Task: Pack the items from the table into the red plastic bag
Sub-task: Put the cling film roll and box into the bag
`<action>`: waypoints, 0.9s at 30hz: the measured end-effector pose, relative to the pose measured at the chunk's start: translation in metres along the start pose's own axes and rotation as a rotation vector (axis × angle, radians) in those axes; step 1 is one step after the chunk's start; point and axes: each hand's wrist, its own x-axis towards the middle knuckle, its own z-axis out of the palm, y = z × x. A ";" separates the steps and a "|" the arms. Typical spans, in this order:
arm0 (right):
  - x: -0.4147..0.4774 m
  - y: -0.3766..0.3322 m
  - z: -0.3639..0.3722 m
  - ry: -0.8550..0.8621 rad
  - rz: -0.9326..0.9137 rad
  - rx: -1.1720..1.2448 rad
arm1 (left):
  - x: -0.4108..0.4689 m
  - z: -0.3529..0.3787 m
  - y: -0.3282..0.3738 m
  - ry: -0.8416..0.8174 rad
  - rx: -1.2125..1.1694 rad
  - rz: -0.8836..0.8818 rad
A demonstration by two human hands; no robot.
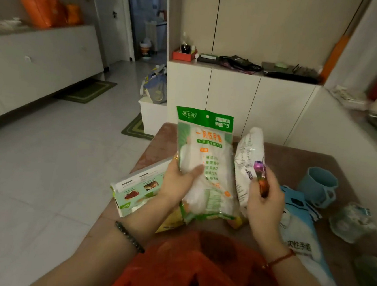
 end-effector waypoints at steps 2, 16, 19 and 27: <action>-0.026 -0.027 -0.019 -0.104 -0.202 -0.188 | -0.032 0.006 0.011 -0.094 -0.118 0.021; -0.117 -0.089 -0.095 -0.665 0.493 0.545 | -0.174 -0.037 0.007 -0.315 -0.121 -0.132; -0.123 -0.089 -0.101 -0.603 0.553 0.651 | -0.182 -0.040 0.023 -0.402 0.038 -0.040; -0.137 -0.068 -0.129 -0.681 0.757 0.794 | -0.151 -0.107 -0.006 -0.296 1.461 0.250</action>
